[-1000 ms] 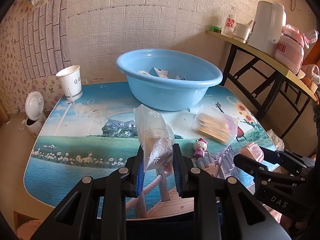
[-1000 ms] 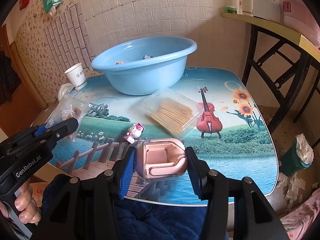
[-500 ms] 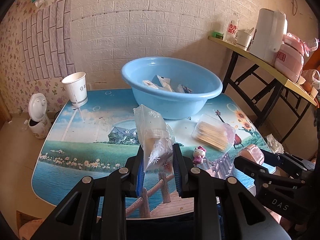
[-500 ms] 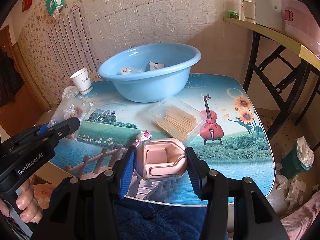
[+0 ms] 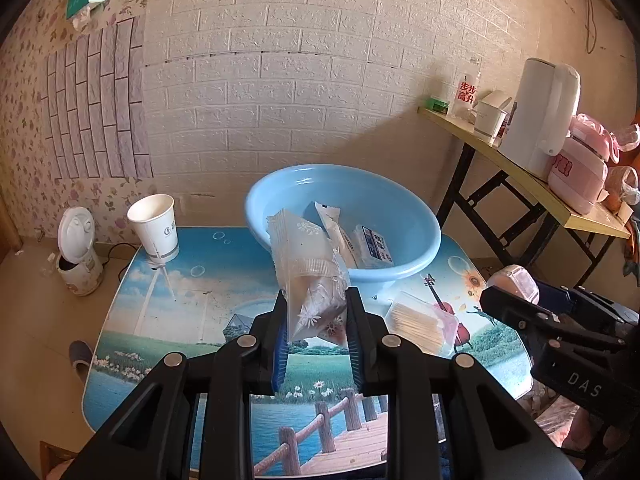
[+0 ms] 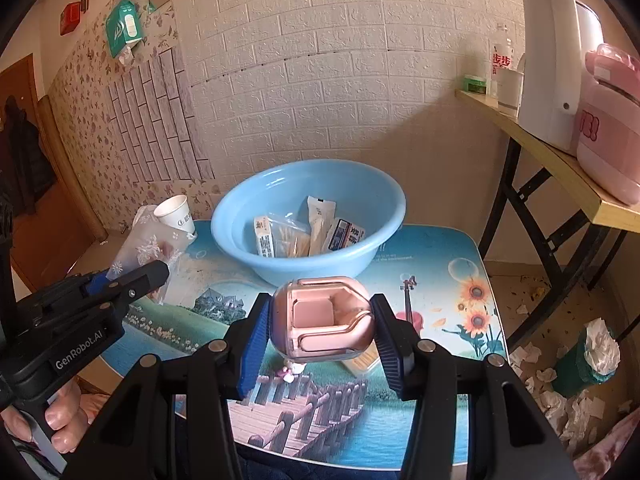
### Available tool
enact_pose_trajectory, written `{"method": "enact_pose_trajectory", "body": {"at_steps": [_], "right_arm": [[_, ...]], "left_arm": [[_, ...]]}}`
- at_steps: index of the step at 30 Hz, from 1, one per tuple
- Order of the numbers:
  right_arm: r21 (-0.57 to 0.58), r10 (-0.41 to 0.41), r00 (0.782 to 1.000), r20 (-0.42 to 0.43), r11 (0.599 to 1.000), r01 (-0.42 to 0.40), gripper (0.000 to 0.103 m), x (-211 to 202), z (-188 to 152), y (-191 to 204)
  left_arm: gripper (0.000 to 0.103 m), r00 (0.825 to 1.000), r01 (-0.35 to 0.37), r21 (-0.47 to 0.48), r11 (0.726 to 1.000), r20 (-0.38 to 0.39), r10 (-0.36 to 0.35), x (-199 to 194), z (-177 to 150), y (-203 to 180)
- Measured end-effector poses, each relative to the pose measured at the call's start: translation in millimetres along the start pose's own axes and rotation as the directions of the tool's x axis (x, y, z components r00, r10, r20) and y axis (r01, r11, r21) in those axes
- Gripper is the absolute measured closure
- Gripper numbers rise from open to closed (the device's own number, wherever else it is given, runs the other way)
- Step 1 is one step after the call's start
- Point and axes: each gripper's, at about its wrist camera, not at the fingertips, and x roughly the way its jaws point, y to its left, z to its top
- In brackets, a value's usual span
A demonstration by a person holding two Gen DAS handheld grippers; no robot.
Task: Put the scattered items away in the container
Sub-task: 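Carry the zip bag and pink holder over the light-blue basin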
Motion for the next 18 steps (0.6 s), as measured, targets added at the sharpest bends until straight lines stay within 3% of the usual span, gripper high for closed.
{"method": "enact_pose_trajectory", "body": {"at_steps": [8, 18], "right_arm": [[-0.035, 0.011, 1.0, 0.004, 0.999, -0.011, 0.052, 23.5, 36.5, -6.4], [-0.063, 0.026, 0.999, -0.035, 0.998, -0.028, 0.052, 81.6, 73.0, -20.0]], "left_arm": [[0.08, 1.0, 0.007, 0.015, 1.0, 0.003, -0.007, 28.4, 32.9, -2.0], [0.079, 0.999, 0.009, 0.061, 0.998, -0.049, -0.006, 92.6, 64.2, -11.9]]}}
